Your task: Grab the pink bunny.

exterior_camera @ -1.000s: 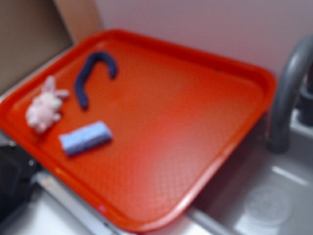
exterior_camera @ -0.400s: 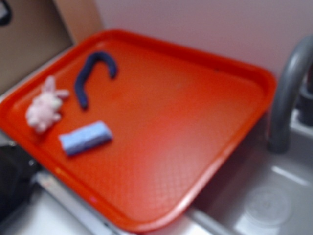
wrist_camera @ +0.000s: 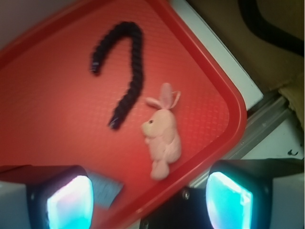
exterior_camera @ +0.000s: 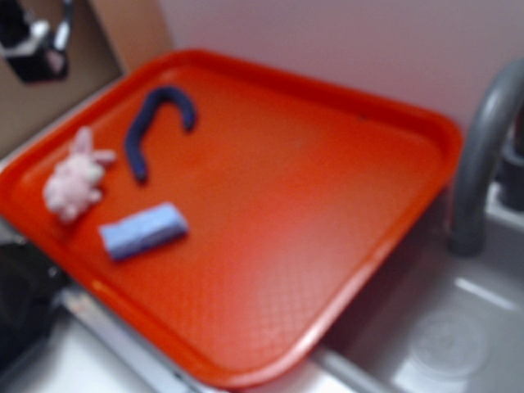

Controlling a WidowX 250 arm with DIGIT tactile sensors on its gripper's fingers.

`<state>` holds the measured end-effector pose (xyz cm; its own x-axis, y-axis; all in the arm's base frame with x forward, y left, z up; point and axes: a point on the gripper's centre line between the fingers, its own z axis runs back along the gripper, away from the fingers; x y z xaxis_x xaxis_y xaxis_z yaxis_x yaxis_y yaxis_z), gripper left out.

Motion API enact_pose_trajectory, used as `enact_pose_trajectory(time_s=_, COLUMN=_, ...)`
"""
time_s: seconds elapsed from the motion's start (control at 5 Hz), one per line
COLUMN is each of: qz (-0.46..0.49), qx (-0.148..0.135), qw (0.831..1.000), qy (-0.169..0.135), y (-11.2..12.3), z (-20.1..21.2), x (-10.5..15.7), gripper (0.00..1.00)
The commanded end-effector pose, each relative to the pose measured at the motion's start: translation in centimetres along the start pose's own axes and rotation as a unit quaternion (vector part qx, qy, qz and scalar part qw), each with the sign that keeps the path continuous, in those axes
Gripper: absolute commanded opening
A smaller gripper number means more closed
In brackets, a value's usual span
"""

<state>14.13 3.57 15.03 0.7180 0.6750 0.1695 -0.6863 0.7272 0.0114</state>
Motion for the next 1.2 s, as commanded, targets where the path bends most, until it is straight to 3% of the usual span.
enact_pose_trajectory(time_s=0.0, qz=0.049, qx=0.034, qw=0.998, qy=-0.017, y=1.7, z=-4.8, x=0.6, gripper=1.00)
enact_pose_trajectory(time_s=0.2, qz=0.010, qx=0.052, qw=0.999, qy=-0.001, y=2.0, z=-7.7, x=0.4, gripper=1.00)
enact_pose_trajectory(time_s=0.4, qz=-0.034, qx=0.044, qw=0.998, qy=0.015, y=2.0, z=-10.4, x=-0.7, gripper=1.00)
enact_pose_trajectory(time_s=0.8, qz=-0.144, qx=-0.001, qw=0.989, qy=0.014, y=0.5, z=-14.1, x=-2.3, gripper=1.00)
enact_pose_trajectory(time_s=1.0, qz=-0.130, qx=-0.001, qw=0.991, qy=0.008, y=0.8, z=-14.0, x=-1.9, gripper=0.00)
